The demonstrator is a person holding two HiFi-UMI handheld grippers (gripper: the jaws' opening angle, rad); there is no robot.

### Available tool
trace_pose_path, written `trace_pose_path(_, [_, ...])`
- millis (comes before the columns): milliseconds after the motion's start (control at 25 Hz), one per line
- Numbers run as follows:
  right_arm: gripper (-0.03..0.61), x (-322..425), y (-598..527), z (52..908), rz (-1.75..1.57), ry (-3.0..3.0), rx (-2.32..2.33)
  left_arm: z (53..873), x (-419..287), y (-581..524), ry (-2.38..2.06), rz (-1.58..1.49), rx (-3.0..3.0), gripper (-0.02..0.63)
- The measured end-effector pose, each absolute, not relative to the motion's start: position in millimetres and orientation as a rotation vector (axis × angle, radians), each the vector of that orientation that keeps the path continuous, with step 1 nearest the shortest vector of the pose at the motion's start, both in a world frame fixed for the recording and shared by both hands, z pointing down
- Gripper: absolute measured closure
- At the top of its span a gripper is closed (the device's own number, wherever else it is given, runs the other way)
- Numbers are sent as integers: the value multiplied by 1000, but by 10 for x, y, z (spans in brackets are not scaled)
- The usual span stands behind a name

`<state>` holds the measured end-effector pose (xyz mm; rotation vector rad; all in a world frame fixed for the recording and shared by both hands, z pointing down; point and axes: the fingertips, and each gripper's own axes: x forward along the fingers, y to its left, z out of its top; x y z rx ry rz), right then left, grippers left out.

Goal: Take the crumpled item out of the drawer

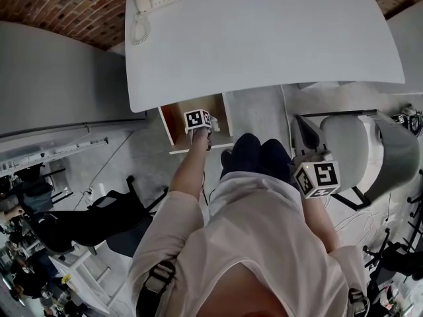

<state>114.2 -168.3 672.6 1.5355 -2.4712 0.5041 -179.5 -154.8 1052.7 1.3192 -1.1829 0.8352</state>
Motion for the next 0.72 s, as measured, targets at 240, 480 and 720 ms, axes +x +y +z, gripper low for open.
trace_pose_path(240, [571, 1079, -1649, 6266, 516, -2497, 1507, 9942, -1788, -1532, -1198, 778, 1333, 603])
trace_pose_path(480, [571, 1009, -1561, 5752, 530, -2513, 1477, 9250, -1805, -1484, -1221, 742, 1366, 601])
trace_pose_path(720, [571, 942, -1472, 5315, 541, -2520, 1456, 8566, -1810, -1401, -1239, 688, 1384, 601])
